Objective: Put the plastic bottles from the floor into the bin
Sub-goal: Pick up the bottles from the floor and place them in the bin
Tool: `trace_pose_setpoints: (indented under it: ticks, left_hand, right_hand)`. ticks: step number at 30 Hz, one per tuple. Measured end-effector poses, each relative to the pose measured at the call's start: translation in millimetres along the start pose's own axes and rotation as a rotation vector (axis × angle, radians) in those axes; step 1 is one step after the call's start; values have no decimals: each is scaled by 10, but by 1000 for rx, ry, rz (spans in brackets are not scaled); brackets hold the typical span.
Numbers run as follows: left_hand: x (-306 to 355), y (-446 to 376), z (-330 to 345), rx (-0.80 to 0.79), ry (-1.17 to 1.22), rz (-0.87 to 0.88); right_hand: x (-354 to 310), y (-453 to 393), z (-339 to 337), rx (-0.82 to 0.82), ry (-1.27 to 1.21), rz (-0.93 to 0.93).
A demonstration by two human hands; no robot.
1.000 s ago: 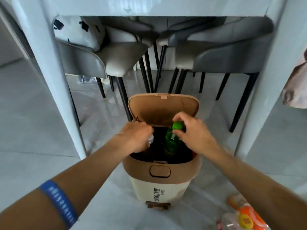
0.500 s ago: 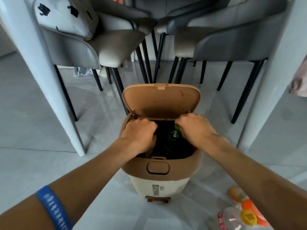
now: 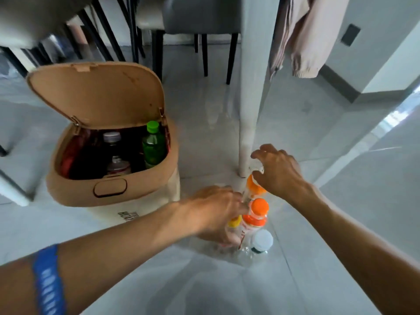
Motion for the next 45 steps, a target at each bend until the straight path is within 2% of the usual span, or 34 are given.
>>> trace_pose_setpoints:
  ticks: [2,7,11,15,20,24,27,30,35,39,42,45]
  left_hand:
    - [-34,-34,123,-49,-46,22]
    - [-111,59,244,-13,20,-21]
    - [-187,209,-96,143,71,-161]
    - [-204,623,-1072,460,110,-293]
    - [-246,1424,-2212,838,80,-391]
    - [-340,2057,-2567,947,15,-529]
    - [-472,2306,-2561,857,55,-622]
    - [-691,2360,-2288,708,78,-695]
    - [-1256,2373,-1493,402,111,-811]
    - [-1539,2401,-919,192,23,-830]
    - [-1576,2371,-666,158,-95,-783]
    - [-1616,2332,-589,195,-198,-747]
  right_hand:
    - [143,-5,97,-45,-20,37]
    - [290,-62,333,-99,-76,76]
    - [257,-105,370,-63,-174,55]
    - [-11,-132,-69,127,-336,18]
    - [-588,38,-1111,453,-653,-126]
    - [-986,278,-1718,685,-867,-238]
    - [-1293,332,-1808,687,-966,-316]
    - [-1678,279,-1599,503,-956,-375]
    - [-2195,47,-922,206,-760,-359]
    - [-2430,-89,-541,118,-608,-337]
    - [-2556,-163,-376,72,-493,-333]
    - [-2615,-198,-195,12,-218,-351]
Point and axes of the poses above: each hand's wrist, its own y-axis away from the middle knuckle, its own z-axis out of the palm, x = y × z, the point moved 3 cm from there along -y, towards the middle knuckle, and after that the axes turned 13 degrees about z, right-handed, at the moved point
